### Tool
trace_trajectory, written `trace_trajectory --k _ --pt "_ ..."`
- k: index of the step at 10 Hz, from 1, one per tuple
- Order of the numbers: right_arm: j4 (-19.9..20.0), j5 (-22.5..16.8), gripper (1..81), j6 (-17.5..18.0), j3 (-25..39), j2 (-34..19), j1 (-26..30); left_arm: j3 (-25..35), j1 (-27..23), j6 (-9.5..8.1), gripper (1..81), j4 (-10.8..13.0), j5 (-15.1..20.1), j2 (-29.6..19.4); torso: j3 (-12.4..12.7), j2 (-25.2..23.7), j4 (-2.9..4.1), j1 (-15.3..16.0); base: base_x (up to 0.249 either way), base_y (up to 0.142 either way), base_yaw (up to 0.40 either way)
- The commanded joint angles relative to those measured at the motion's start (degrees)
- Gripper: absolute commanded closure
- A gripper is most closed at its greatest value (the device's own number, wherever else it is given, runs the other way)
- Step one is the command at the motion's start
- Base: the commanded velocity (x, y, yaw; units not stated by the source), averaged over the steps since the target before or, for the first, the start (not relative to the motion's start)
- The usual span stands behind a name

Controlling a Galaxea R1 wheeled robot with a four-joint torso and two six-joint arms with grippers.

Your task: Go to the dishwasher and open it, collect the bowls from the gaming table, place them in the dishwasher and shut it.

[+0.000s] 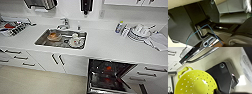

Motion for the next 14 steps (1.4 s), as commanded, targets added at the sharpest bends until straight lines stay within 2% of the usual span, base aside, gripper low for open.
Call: trace_trajectory --k 1,5,7,8,9,10,11,14 --pt "1.11 -5.33 81.1 0.58 16.11 -13.39 10.42 -4.96 2.85 0.39 1.0 2.47 -4.31 1.75 0.0 0.0 0.0 0.0 0.0 0.0 0.0" --pt "2.61 -11.04 81.1 0.57 28.35 -20.78 19.39 -14.98 7.34 0.56 1.0 2.73 -12.58 3.94 0.0 0.0 0.0 0.0 0.0 0.0 0.0" --pt "4.45 -13.24 81.1 0.5 33.19 -23.51 24.66 -20.17 9.36 0.82 1.0 2.82 -15.06 6.04 0.0 0.0 0.0 0.0 0.0 0.0 0.0" --pt "5.33 -15.96 81.1 0.58 35.57 -24.22 28.69 -23.16 10.15 1.35 1.0 3.34 -15.23 7.37 0.0 0.0 0.0 0.0 0.0 0.0 0.0" --pt "6.29 -20.93 81.1 0.58 38.54 -24.14 33.96 -26.05 10.85 1.35 1.0 3.26 -16.35 8.16 0.0 0.0 0.0 0.0 0.0 0.0 0.0" --pt "7.53 -25.88 81.1 0.75 40.93 -23.27 38.47 -28.26 11.82 1.35 1.0 3.17 -19.69 8.42 0.0 0.0 0.0 0.0 0.0 0.0 0.0" --pt "8.85 -28.11 81.1 0.75 41.29 -22.03 41.45 -29.51 12.96 1.35 1.0 3.09 -21.38 8.6 0.0 0.0 0.0 0.0 0.0 0.0 0.0" --pt "10.0 -28.9 81.1 1.98 37.26 -14.83 43.83 -34.59 15.95 1.35 1.0 3.0 -21.56 11.32 0.0 0.0 0.0 0.0 0.0 0.0 0.0"
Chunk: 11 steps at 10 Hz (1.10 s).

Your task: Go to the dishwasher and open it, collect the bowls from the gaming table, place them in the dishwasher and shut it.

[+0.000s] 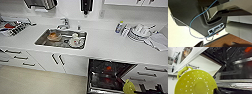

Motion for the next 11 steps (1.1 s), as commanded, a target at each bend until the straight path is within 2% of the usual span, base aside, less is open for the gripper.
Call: trace_trajectory --k 1,3,5,6,7,9,11 --pt "3.52 -6.57 81.1 1.38 -1.53 6.16 7.05 -4.11 2.89 0.22 1.0 0.24 0.66 3.29 0.0 0.0 0.0 0.0 0.0 0.0 0.0" --pt "3.52 -8.5 81.1 2.61 -6.1 12.32 8.01 -6.48 3.59 0.22 1.0 0.42 0.57 4.7 0.0 0.0 0.0 0.0 0.0 0.0 0.0" --pt "3.44 -12.02 81.1 3.49 -10.05 17.33 10.21 -6.48 4.21 0.22 1.0 0.59 0.57 5.05 0.0 0.0 0.0 0.0 0.0 0.0 0.0" --pt "3.44 -12.37 81.1 4.37 -12.15 19.6 11.35 -6.48 4.56 0.31 1.0 0.59 0.57 5.05 0.0 0.0 0.0 0.0 0.0 0.0 0.0" --pt "3.44 -12.46 81.1 5.24 -13.82 21.27 12.67 -6.48 5.0 0.31 1.0 0.59 0.66 5.05 0.0 0.0 0.0 0.0 0.0 0.0 0.0" --pt "3.44 -15.36 81.1 6.2 -16.54 24.26 15.04 -6.65 6.05 0.31 1.0 0.51 0.57 5.13 0.0 0.0 0.0 0.0 0.0 0.0 0.0" --pt "3.44 -15.44 81.1 7.35 -18.84 26.02 16.45 -8.23 6.32 0.22 1.0 0.33 0.57 6.01 0.0 0.0 0.0 0.0 0.0 0.0 0.0"
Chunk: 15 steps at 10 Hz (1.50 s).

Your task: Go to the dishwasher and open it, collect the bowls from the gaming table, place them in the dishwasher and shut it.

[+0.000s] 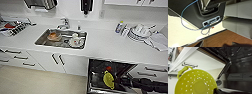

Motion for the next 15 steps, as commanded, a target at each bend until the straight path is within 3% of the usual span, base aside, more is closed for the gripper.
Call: trace_trajectory --k 1,2,3,7,9,12,15 --pt "1.1 -2.08 81.1 1.55 -0.68 -0.49 8.6 -1.59 1.08 0.11 1.0 -0.02 2.84 0.88 0.0 0.0 0.0 0.0 0.0 0.0 0.0" --pt "1.1 -2.16 81.1 1.64 -0.6 -0.66 9.65 -2.66 1.08 0.11 1.0 -0.1 2.76 1.67 0.0 0.0 0.0 0.0 0.0 0.0 0.0" --pt "1.27 -2.08 1.0 1.73 -0.77 -1.19 10.26 -2.74 1.08 0.11 1.0 -0.1 2.75 1.94 0.0 0.0 0.0 0.0 0.0 0.0 0.0" --pt "1.8 -2.34 1.0 2.78 1.24 -5.22 12.72 -2.74 1.17 0.11 1.0 0.25 2.84 2.38 0.0 0.0 0.0 0.0 0.0 0.0 0.0" --pt "1.27 -7.33 1.0 2.52 5.01 -12.41 12.47 -2.74 1.17 0.11 1.0 0.16 2.84 2.55 0.0 0.0 0.0 0.0 0.0 0.0 0.0" --pt "1.27 -8.58 1.0 1.9 7.4 -21.58 6.76 -3.01 0.9 0.11 1.0 0.34 2.84 3.35 0.0 0.0 0.0 0.0 0.0 0.0 0.0" --pt "0.66 -8.32 1.0 -0.29 6.61 -22.81 -3.52 -3.89 0.81 -0.07 1.0 -0.28 2.58 3.52 0.0 0.0 0.0 0.0 0.0 0.0 0.0"
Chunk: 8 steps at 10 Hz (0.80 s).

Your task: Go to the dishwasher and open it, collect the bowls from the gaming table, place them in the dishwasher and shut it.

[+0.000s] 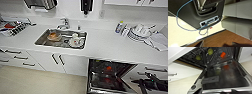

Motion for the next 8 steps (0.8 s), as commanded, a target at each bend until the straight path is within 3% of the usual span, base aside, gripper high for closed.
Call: trace_trajectory --k 1,4,7,8 --pt "-0.54 -1.32 1.0 -2.83 2.06 -4.02 -8.07 -0.65 0.66 -0.13 1.0 -0.34 1.81 -0.4 0.0 0.0 0.0 0.0 0.0 0.0 0.0" --pt "-2.92 2.37 1.0 -3.27 -2.33 -1.91 -18.61 -3.38 0.66 -0.31 1.0 -0.43 -1.88 -0.31 0.0 0.0 0.0 0.0 0.0 0.0 0.0" --pt "-5.11 8.0 1.0 -3.27 -6.81 1.51 -27.13 -3.55 0.66 -0.39 1.0 -0.43 -2.06 -0.57 0.0 0.0 0.0 0.0 0.0 0.0 0.0" --pt "-5.82 8.7 1.0 -3.27 -8.4 3.28 -29.6 -3.55 0.66 -0.39 1.0 -0.43 -2.06 -0.57 0.0 -5.73 0.0 3.69 0.0 0.0 0.0"
